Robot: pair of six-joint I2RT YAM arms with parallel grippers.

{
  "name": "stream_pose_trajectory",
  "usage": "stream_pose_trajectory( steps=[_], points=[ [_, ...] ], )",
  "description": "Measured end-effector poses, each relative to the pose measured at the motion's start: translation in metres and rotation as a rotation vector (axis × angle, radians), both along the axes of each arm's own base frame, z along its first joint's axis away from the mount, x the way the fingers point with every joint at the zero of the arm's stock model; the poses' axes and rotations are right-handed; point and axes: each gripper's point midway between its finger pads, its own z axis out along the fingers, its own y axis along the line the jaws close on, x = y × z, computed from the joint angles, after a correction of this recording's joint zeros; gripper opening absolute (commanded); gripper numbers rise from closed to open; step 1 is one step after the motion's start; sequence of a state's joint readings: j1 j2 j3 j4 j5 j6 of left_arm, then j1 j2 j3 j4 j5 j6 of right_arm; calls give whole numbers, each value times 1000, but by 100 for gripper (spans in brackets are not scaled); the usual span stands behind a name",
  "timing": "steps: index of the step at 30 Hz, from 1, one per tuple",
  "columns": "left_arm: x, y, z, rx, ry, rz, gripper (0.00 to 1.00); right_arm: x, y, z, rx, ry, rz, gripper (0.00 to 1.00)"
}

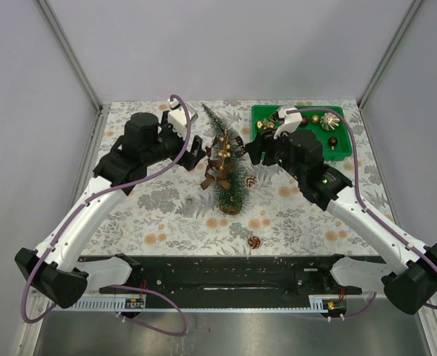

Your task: Decorate the small christmas tree

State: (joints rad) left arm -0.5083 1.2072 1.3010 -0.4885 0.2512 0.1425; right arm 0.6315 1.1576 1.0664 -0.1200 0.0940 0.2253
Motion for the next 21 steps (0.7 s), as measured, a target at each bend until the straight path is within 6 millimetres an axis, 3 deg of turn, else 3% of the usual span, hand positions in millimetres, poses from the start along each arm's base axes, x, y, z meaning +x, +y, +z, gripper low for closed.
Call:
stream_pose_trajectory(
  steps=[7,13,17,21],
  points=[
    [-13,16,16,8,-45,28,99,-1,-5,8,-4,5,-8,71],
    [-13,32,20,41,-69,86,99,-6,-15,20,-4,-9,-29,76],
    [-15,43,21,68,-66,124,99,-6,-32,43,-4,-56,-80,79],
    [-16,57,30,83,-62,170,99,5,-63,75,6,-113,-178,80]
  ],
)
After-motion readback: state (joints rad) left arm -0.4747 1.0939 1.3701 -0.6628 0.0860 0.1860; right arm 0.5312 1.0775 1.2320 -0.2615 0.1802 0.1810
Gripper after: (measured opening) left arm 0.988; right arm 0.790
